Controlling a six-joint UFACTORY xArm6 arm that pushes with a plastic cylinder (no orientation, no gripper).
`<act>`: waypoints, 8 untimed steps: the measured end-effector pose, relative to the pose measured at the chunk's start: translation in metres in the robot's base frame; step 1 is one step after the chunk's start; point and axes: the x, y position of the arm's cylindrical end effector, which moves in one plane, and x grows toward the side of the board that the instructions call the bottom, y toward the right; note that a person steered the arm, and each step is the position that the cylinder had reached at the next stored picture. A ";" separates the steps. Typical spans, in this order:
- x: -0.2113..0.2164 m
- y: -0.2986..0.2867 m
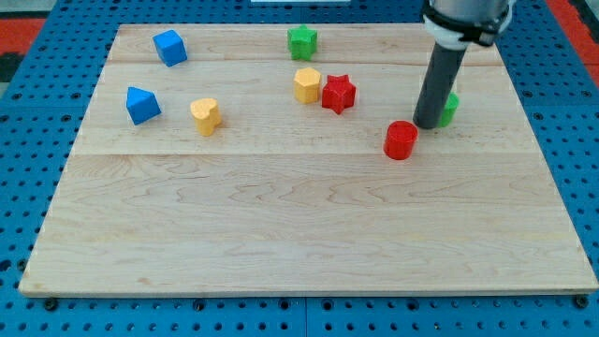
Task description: Move the green circle to the top right
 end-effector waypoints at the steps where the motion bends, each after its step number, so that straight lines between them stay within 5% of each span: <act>1: 0.006 0.007; 2: 0.033 0.014; 4: -0.096 0.042; 6: -0.061 -0.005; 8: -0.135 0.015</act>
